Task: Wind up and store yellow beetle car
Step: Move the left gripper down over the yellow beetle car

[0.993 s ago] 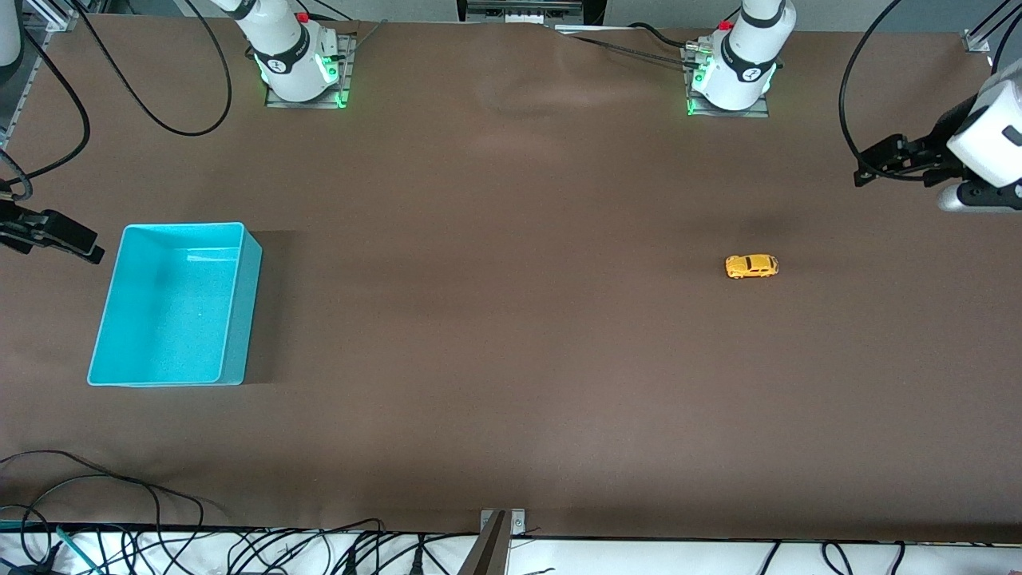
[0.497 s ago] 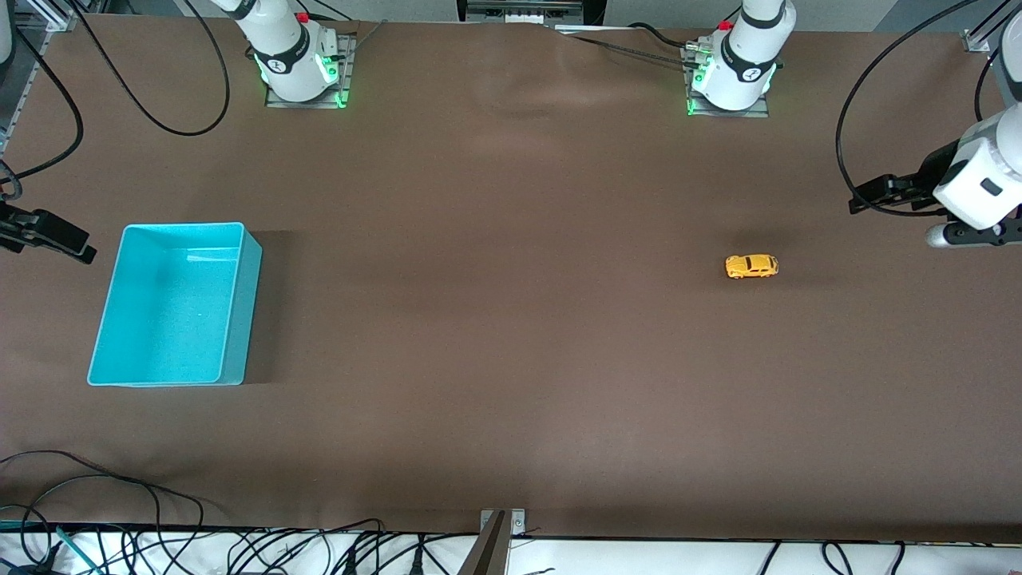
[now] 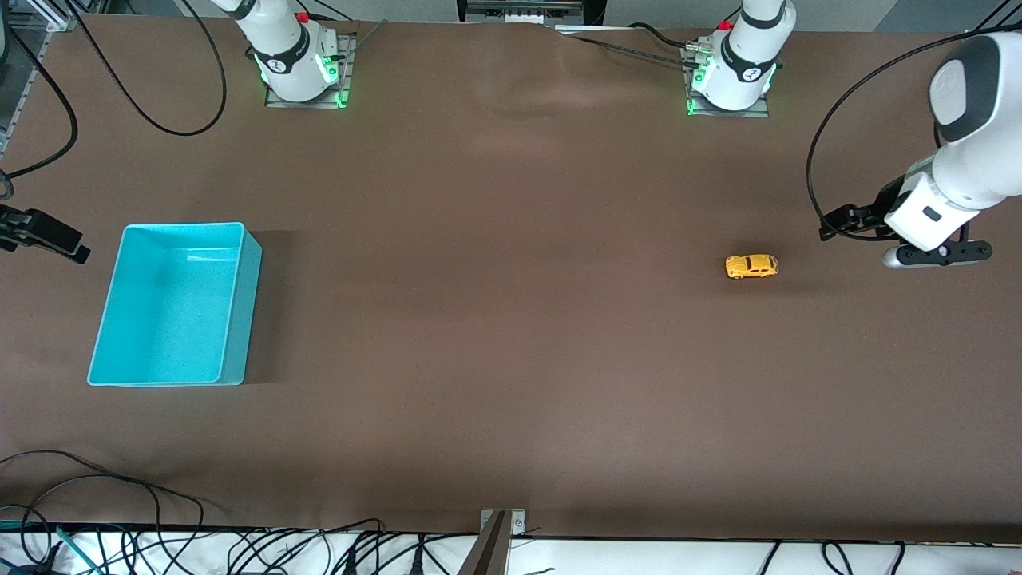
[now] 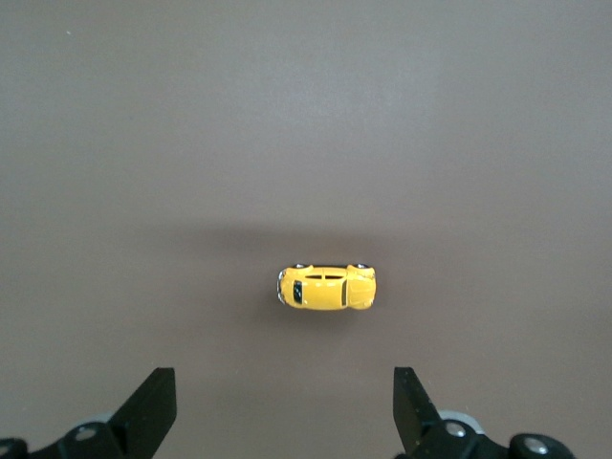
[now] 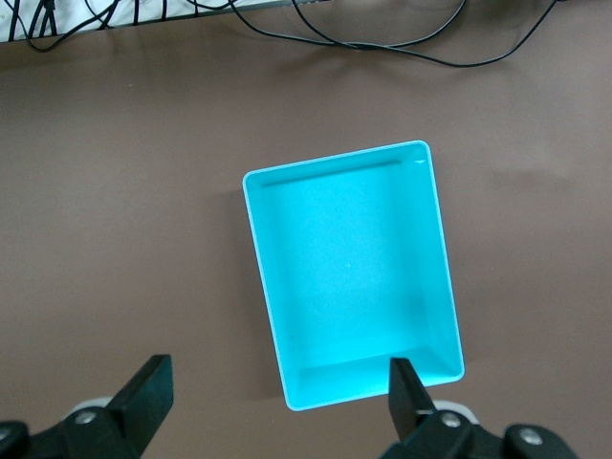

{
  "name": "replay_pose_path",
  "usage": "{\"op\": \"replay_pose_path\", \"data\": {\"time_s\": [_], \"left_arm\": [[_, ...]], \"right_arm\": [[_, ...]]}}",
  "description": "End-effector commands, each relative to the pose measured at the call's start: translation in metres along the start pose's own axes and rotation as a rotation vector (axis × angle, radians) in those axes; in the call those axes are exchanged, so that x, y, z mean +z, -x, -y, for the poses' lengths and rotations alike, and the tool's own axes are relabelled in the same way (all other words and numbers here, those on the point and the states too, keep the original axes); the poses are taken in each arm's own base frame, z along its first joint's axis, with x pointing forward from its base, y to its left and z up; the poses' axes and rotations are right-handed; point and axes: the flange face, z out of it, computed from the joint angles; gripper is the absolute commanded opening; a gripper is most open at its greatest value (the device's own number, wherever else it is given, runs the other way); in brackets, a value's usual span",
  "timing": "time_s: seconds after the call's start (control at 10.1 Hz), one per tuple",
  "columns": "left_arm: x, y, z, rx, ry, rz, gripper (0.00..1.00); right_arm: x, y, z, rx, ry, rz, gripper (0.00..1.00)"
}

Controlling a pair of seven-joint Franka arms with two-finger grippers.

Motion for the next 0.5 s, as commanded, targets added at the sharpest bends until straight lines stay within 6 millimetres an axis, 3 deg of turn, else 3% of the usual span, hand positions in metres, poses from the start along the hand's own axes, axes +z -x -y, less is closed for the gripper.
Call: {"op": "replay_pose_path", "data": {"time_s": [0.0, 0.2, 0.4], "left_arm": [[0.036, 0.014, 0.002, 0.006, 0.002, -0.039, 1.0], [0.06, 0.019, 0.002, 0.067, 0.001, -0.025, 1.0], [0.083, 0.021, 0.002, 0.241, 0.008, -0.031, 1.0]], "right_arm": [[-0.009, 0.002, -0.001, 0.002, -0.011, -0.007, 1.0], [-0.009, 0.001, -0.002, 0.01, -0.011, -0.014, 1.0], [-0.009, 0.001, -0.002, 0.013, -0.014, -0.013, 1.0]]}}
